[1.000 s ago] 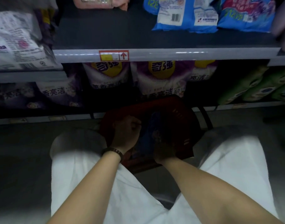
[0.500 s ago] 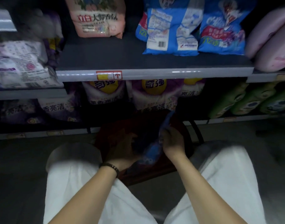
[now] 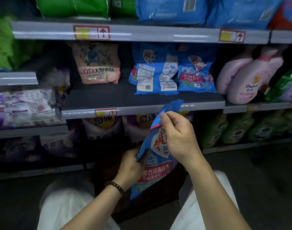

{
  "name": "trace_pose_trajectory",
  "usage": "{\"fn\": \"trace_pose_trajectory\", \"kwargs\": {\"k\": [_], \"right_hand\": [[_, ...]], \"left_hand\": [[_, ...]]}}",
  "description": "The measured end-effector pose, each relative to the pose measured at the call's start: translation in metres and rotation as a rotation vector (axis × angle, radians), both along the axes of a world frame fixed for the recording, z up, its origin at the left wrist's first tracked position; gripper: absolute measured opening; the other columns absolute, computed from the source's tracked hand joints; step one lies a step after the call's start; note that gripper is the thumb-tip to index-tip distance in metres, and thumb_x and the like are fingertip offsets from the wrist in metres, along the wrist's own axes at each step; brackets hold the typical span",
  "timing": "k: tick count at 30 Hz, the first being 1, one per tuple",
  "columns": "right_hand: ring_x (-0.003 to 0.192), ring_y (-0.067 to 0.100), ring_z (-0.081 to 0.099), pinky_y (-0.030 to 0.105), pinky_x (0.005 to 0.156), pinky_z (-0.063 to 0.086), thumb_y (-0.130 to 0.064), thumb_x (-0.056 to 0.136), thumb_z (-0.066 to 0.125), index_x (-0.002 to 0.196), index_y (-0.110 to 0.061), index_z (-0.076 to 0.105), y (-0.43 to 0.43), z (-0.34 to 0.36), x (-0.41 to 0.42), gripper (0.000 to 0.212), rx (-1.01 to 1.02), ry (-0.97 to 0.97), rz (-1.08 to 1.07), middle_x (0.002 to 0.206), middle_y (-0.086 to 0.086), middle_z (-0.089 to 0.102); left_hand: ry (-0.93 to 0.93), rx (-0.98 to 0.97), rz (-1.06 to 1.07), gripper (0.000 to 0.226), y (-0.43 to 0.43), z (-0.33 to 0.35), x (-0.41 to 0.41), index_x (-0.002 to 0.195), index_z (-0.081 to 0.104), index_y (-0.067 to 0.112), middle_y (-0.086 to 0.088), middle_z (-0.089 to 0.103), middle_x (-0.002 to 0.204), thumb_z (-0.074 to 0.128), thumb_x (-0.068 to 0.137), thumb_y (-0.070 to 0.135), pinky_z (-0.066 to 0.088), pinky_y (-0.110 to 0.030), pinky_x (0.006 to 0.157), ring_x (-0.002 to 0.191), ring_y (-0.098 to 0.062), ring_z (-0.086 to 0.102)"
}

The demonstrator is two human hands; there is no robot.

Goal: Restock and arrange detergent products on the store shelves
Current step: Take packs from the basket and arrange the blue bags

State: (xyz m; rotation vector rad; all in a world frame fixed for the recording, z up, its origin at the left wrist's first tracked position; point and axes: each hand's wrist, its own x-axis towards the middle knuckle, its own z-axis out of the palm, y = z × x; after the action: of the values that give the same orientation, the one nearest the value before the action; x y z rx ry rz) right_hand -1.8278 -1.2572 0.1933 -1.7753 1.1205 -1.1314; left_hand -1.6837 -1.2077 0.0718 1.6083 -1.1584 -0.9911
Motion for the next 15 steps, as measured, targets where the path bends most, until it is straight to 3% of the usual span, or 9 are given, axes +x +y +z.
{"fn": "trace_pose_trajectory", "kwargs": {"k": [2,4,7,9,12,15], "right_hand": [[0.076,0.009,0.066,0.034,0.068,0.053,-0.037,0.105,0.057,0.086,-0.024,0.064,-0.001,0.000,-0.012,0.024,-0.026,0.032,-0.056,0.079,-0.006,0.069],[0.094,0.001,0.068,0.018,0.075,0.052,-0.041,0.099,0.065,0.100,-0.031,0.066,0.001,-0.010,-0.029,0.009,-0.012,0.059,-0.146,0.098,-0.013,0.072],[0.104,-0.004,0.061,0.007,0.077,0.046,-0.045,0.089,0.075,0.111,-0.037,0.059,0.011,-0.032,-0.049,0.028,0.055,0.171,-0.240,0.113,-0.016,0.062],[0.104,-0.005,0.056,0.010,0.082,0.043,-0.048,0.084,0.078,0.118,-0.041,0.053,0.019,-0.043,-0.055,0.043,0.152,0.209,-0.261,0.117,-0.014,0.054],[0.115,0.009,0.053,0.028,0.097,0.044,-0.053,0.079,0.082,0.140,-0.032,0.049,0.017,-0.059,-0.061,0.072,0.348,0.128,-0.330,0.133,-0.004,0.051],[0.126,0.028,0.061,0.049,0.104,0.051,-0.068,0.049,0.092,0.152,-0.029,0.040,-0.004,-0.072,-0.068,0.122,0.727,-0.231,-0.393,0.143,0.006,0.059]], "left_hand": [[0.095,-0.031,0.079,0.036,-0.007,0.012,-0.005,0.093,0.073,0.019,-0.009,0.075,0.080,0.065,0.096,0.054,0.053,-0.043,0.065,0.070,-0.024,0.069],[0.200,-0.020,0.155,0.021,-0.013,0.027,-0.011,0.097,0.075,0.030,-0.006,0.080,0.088,0.066,0.098,0.049,0.062,-0.056,0.075,0.080,-0.033,0.077],[0.283,-0.006,0.196,0.011,-0.023,0.047,-0.017,0.103,0.072,0.030,0.000,0.081,0.089,0.063,0.103,0.037,0.065,-0.053,0.080,0.079,-0.025,0.079],[0.338,-0.011,0.198,0.010,-0.030,0.060,-0.019,0.104,0.071,0.026,-0.002,0.081,0.088,0.062,0.104,0.032,0.065,-0.051,0.080,0.079,-0.026,0.079],[0.433,0.009,0.234,0.010,-0.045,0.076,-0.013,0.103,0.068,0.019,-0.011,0.081,0.088,0.066,0.102,0.029,0.065,-0.053,0.078,0.080,-0.036,0.078],[0.519,0.037,0.214,0.018,-0.062,0.083,-0.002,0.108,0.066,0.010,-0.012,0.081,0.087,0.067,0.101,0.026,0.063,-0.038,0.061,0.071,-0.030,0.078]]}}
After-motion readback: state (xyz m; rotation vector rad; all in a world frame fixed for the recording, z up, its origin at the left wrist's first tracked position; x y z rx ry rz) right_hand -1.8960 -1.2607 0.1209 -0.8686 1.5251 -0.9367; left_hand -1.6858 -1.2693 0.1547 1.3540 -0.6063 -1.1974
